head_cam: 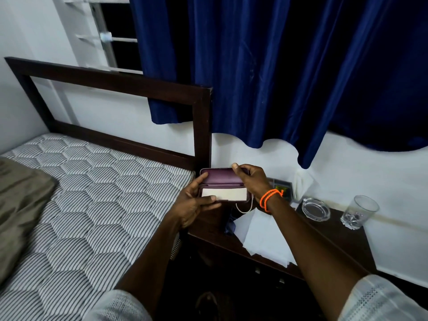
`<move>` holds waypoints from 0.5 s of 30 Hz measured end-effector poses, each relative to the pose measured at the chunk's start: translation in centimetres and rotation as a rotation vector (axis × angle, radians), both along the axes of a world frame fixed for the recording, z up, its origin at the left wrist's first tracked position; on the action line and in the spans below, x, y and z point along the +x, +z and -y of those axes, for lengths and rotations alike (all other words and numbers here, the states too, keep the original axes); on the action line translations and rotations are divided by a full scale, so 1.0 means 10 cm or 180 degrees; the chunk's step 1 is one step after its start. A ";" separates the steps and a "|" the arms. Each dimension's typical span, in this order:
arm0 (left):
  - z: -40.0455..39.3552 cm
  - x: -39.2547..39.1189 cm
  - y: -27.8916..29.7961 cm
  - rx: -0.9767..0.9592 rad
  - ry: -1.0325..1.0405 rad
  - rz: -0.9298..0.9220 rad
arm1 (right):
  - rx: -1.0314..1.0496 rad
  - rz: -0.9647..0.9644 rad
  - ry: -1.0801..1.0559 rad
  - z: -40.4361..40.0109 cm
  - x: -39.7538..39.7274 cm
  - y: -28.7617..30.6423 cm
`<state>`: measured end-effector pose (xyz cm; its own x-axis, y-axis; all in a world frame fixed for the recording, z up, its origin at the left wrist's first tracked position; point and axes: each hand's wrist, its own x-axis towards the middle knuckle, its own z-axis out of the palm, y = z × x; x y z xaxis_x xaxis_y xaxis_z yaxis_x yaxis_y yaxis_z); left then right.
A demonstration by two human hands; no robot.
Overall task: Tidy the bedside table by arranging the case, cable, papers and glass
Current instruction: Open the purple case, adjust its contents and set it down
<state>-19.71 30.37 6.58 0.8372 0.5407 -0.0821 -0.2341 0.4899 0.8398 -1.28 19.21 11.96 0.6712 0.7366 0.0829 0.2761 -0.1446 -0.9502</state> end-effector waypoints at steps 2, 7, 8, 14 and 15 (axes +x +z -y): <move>-0.02 -0.02 -0.02 -0.0002 0.0087 -0.0037 | -0.0082 -0.0023 0.0012 -0.02 0.00 -0.03; -0.09 -0.11 -0.10 0.0020 0.0423 -0.0099 | -0.0447 0.0273 -0.0476 -0.02 0.08 -0.19; -0.11 -0.14 -0.13 0.0023 0.0475 -0.0125 | -0.0644 0.0606 -0.0493 0.03 0.12 -0.26; -0.19 -0.25 -0.35 -0.0032 0.0584 -0.0320 | -0.1724 0.1993 0.0514 0.23 0.17 -0.71; -0.20 -0.25 -0.39 -0.0021 0.0604 -0.0341 | -0.1835 0.2194 0.0689 0.22 0.16 -0.78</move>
<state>-22.24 32.42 2.73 0.7068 0.6870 -0.1690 -0.2323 0.4510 0.8618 0.31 17.05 4.20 0.4525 0.8917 -0.0056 0.8301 -0.4235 -0.3627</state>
